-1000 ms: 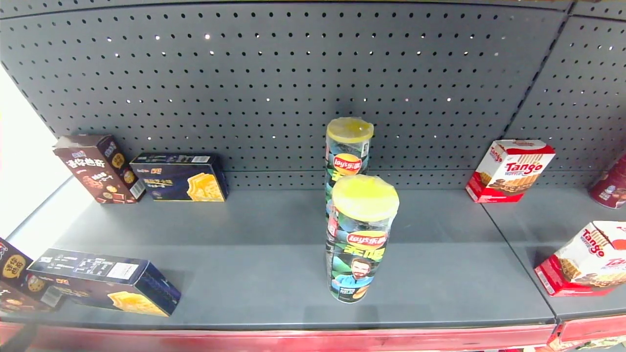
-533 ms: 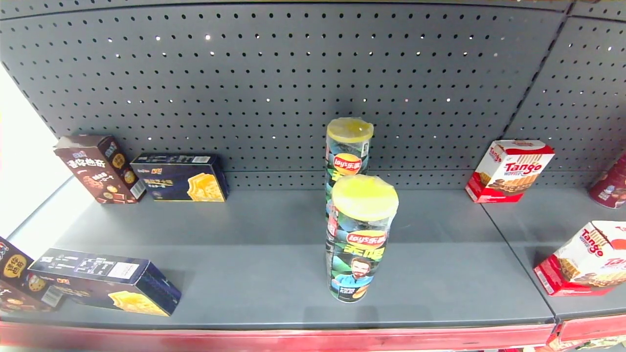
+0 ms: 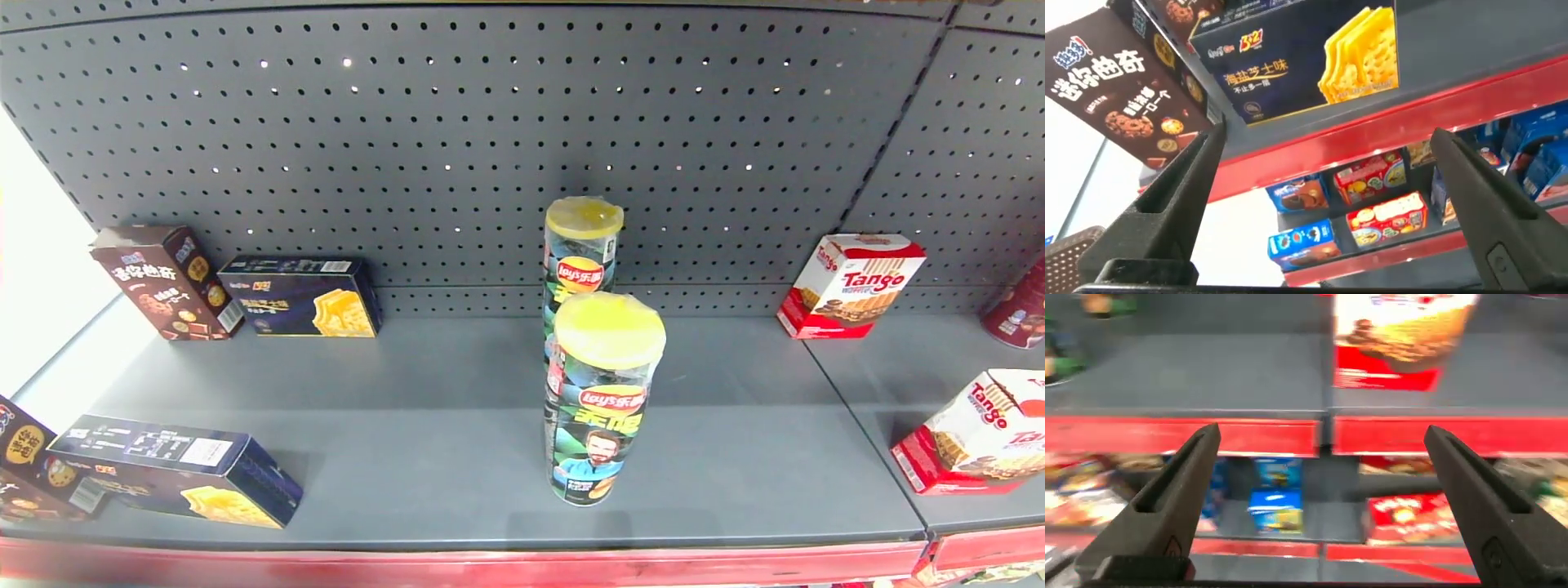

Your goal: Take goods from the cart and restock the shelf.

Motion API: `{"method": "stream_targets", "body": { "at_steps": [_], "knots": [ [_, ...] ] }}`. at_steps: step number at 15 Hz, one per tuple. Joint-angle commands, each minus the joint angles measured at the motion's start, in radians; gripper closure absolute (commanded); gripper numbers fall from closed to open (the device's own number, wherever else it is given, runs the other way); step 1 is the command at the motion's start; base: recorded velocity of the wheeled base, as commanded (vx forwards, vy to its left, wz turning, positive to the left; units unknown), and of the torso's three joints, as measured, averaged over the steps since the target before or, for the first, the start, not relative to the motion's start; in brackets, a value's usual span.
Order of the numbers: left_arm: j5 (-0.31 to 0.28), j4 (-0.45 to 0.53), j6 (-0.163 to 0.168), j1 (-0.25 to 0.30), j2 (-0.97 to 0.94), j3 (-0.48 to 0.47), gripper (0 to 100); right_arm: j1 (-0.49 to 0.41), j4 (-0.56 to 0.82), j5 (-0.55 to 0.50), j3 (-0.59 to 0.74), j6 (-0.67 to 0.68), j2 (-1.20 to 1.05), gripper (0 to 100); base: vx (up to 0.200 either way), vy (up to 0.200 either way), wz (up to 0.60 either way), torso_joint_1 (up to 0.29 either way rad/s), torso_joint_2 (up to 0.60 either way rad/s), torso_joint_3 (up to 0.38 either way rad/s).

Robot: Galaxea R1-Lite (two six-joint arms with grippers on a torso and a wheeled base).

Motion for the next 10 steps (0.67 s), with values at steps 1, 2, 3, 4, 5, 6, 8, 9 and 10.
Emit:
{"method": "stream_targets", "body": {
  "at_steps": [1,2,3,4,5,6,8,9,10],
  "knots": [
    [0.001,0.0,0.0,0.006,0.026,0.0,0,-0.002,0.019,-0.089,0.013,0.02,0.021,0,0.0,0.0,0.0,0.0,0.0,0.0],
    [0.001,0.0,0.002,0.006,0.026,-0.001,0,-0.001,0.023,-0.07,0.013,-0.009,0.021,0,0.0,0.0,0.0,0.0,0.0,0.0],
    [0.001,0.0,0.002,0.007,0.029,-0.001,0,0.002,0.023,-0.057,0.013,-0.024,0.022,0,0.0,0.0,0.0,0.0,0.0,0.0],
    [0.001,0.0,0.0,0.019,0.045,-0.001,0,0.002,0.023,-0.05,0.013,-0.027,0.021,0,0.0,0.0,0.0,0.0,0.0,0.0],
    [0.001,0.0,-0.006,0.048,0.065,-0.001,0,0.004,0.023,-0.05,0.013,-0.027,0.021,0,0.0,0.0,0.0,0.0,0.0,0.0],
    [0.001,0.001,-0.029,0.136,0.118,-0.001,0,0.002,0.023,-0.05,0.013,-0.027,0.019,0,0.0,0.0,0.0,0.0,0.0,0.0],
    [-0.001,0.001,-0.034,0.28,0.161,-0.001,0,0.004,0.022,-0.047,0.013,-0.026,0.017,0,0.0,0.0,0.0,0.0,0.0,0.0],
    [-0.007,0.001,-0.037,0.334,0.159,-0.001,0,0.005,0.023,-0.047,0.013,-0.029,0.016,0,0.0,0.0,0.0,0.0,0.0,0.0],
    [-0.007,0.0,-0.052,0.337,0.124,0.0,0,0.005,0.023,-0.047,0.013,-0.029,0.016,0,0.0,0.0,0.0,0.0,0.0,0.0]
  ]
}}
